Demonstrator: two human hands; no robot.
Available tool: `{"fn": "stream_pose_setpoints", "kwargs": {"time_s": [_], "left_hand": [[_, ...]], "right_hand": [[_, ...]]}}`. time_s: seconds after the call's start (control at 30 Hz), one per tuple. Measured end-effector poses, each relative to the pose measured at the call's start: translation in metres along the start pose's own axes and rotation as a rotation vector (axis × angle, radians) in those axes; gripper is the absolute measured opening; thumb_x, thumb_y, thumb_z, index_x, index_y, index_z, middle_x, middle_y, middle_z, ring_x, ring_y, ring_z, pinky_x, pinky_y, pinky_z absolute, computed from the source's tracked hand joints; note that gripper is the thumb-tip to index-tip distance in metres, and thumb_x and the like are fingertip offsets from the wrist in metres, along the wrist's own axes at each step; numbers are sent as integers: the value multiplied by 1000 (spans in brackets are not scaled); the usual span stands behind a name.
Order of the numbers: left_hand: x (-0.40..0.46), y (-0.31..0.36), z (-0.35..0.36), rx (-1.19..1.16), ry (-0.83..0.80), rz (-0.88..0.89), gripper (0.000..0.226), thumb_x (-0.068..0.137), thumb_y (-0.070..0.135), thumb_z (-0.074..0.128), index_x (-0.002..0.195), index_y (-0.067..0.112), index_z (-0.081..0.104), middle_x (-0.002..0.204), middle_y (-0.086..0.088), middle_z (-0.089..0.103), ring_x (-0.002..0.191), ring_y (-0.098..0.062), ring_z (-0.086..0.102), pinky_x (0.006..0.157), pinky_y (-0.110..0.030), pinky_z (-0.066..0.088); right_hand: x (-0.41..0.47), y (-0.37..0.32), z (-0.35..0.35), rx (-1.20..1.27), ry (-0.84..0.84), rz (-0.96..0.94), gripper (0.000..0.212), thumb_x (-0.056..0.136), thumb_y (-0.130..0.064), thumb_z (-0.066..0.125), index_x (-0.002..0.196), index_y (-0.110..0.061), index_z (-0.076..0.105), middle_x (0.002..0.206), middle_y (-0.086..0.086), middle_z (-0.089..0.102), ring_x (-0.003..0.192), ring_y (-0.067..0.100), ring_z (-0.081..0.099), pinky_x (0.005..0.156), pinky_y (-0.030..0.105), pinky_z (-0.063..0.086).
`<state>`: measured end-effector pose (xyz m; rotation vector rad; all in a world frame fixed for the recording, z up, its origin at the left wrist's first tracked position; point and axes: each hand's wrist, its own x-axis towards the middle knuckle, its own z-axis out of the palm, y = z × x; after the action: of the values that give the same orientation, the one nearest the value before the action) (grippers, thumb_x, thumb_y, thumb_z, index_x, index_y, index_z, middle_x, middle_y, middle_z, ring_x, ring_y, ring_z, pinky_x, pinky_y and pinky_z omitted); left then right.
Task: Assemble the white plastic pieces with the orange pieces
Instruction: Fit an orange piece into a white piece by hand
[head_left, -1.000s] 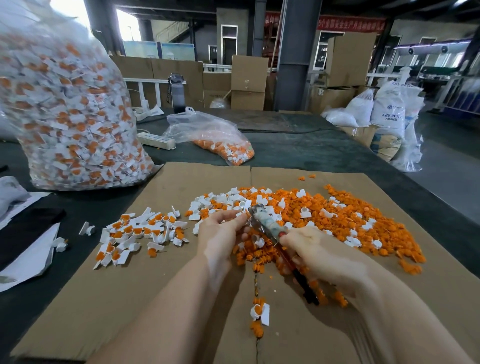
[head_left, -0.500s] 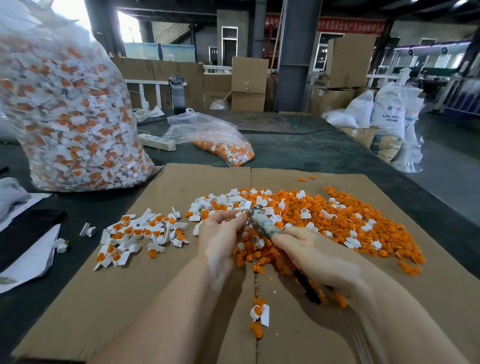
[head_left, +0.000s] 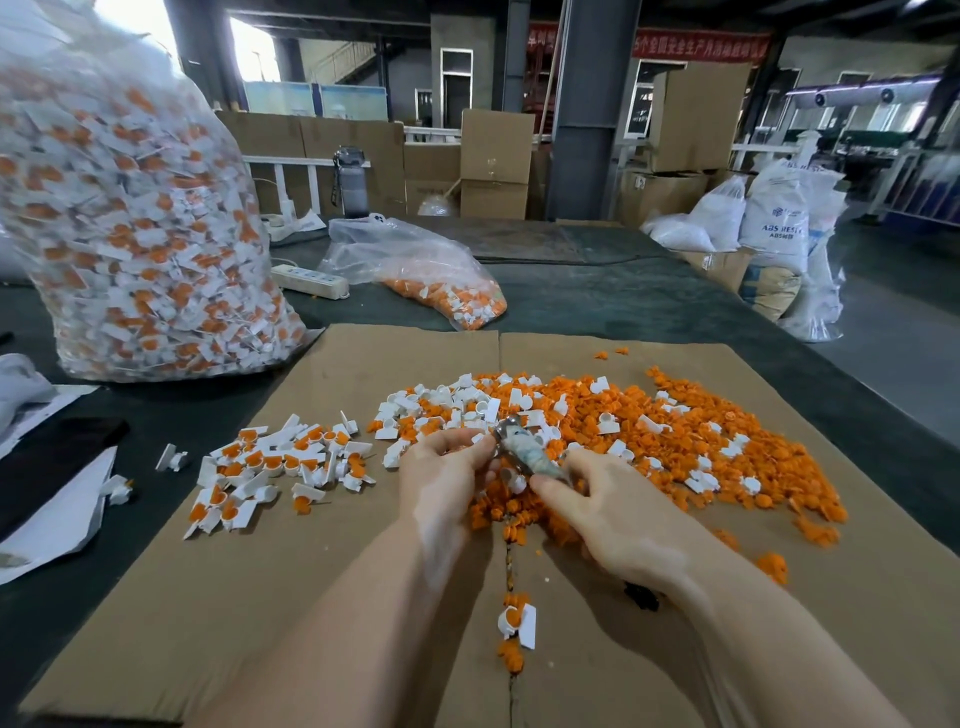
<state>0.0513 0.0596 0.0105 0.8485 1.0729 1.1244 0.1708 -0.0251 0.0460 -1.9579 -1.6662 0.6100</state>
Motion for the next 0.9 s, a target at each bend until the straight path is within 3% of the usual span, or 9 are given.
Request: {"fn": "stream_pose_setpoints", "kwargs": {"time_s": [0.17, 0.27, 0.4, 0.47, 0.53, 0.67, 0.77, 0.83, 0.9], "left_hand": [[-3, -2, -7, -45, -2, 3, 19, 87, 5, 63, 106, 5, 62, 75, -10, 66, 62, -12, 59, 59, -22, 53], [-6, -10, -16, 232, 11, 197, 20, 89, 10, 61, 108, 13, 66, 78, -3, 67, 65, -7, 62, 60, -15, 51], [-12, -20, -18, 557, -45, 413, 25, 94, 15, 54, 116, 21, 65, 112, 14, 58, 107, 0, 51, 86, -2, 35], [-14, -23, -18, 605, -63, 440, 26, 95, 16, 53, 118, 21, 64, 112, 17, 55, 108, 4, 47, 83, 2, 30], [-12, -26, -18, 601, -34, 443, 22, 93, 17, 56, 113, 21, 65, 101, 16, 61, 94, 2, 55, 75, 4, 34], [-9, -28, -18, 567, -10, 429, 14, 91, 17, 60, 101, 23, 67, 90, 23, 58, 87, 8, 53, 67, 9, 31], [-7, -28, -18, 585, -23, 440, 18, 90, 18, 61, 106, 19, 70, 95, 18, 59, 89, 6, 52, 69, 10, 30], [-8, -26, -18, 571, -44, 446, 19, 90, 15, 61, 105, 17, 71, 94, 15, 62, 88, 5, 54, 71, 8, 33], [-9, -24, -19, 571, -77, 457, 18, 89, 13, 61, 104, 16, 71, 94, 13, 64, 88, 7, 56, 72, 5, 35]], "right_hand": [[-1, 16, 7, 11, 172, 5, 33, 84, -59, 48, 85, -26, 48, 79, -10, 47, 67, 4, 47, 53, 17, 29], [3, 33, 6, -126, 357, 52, 32, 86, -57, 48, 92, -26, 46, 85, -10, 50, 70, 4, 46, 51, 16, 28], [13, 60, 2, -470, 505, 172, 40, 88, -55, 47, 103, -18, 50, 93, -3, 50, 83, 12, 46, 65, 23, 37], [16, 71, 1, -548, 511, 193, 43, 88, -57, 46, 103, -17, 52, 99, 0, 55, 92, 16, 51, 73, 27, 42], [18, 78, 0, -595, 493, 223, 48, 86, -62, 44, 102, -17, 52, 104, 1, 57, 99, 18, 52, 79, 29, 44], [17, 75, 1, -810, 474, 286, 59, 84, -68, 37, 117, -22, 55, 122, 4, 55, 116, 22, 48, 100, 38, 34], [19, 56, 13, -622, 581, -16, 43, 86, -45, 57, 118, -16, 61, 119, 8, 59, 113, 24, 53, 98, 40, 38], [20, 39, 29, -406, 548, -286, 26, 84, -21, 66, 109, -14, 66, 105, 5, 65, 99, 20, 61, 89, 29, 44], [21, 26, 45, -317, 502, -429, 19, 80, -9, 71, 99, -12, 70, 94, 4, 68, 89, 20, 63, 82, 29, 51]]}}
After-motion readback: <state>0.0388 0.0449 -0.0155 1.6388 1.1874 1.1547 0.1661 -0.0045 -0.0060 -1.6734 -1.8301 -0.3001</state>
